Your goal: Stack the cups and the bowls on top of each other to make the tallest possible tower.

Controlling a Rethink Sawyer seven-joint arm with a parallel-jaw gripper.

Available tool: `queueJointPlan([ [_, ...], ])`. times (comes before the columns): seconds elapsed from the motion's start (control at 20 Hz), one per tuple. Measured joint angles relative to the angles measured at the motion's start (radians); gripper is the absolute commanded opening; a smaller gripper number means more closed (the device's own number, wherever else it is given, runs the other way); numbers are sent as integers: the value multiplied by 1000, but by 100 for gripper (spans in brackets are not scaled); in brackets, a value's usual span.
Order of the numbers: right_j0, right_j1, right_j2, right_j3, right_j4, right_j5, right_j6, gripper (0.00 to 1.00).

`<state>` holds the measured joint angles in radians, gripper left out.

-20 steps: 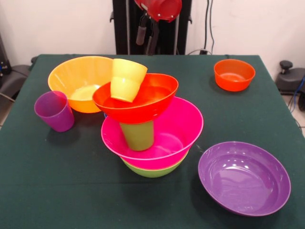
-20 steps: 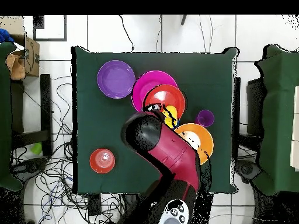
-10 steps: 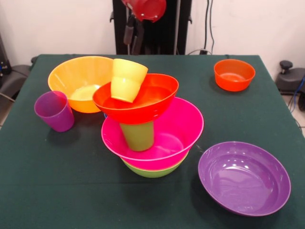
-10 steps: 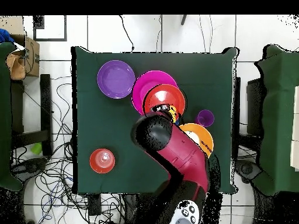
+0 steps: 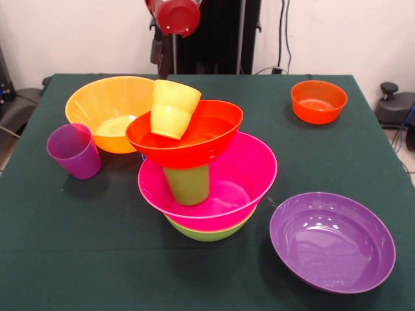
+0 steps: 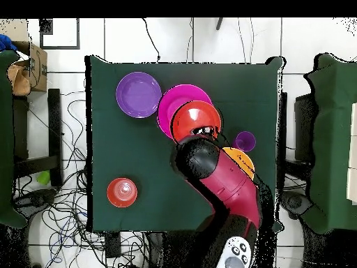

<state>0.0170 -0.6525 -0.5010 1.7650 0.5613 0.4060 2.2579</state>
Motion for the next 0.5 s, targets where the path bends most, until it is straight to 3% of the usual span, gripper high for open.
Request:
queueJointPlan([
  [0.5, -2, 17, 9, -1, 0, -6, 0, 100],
])
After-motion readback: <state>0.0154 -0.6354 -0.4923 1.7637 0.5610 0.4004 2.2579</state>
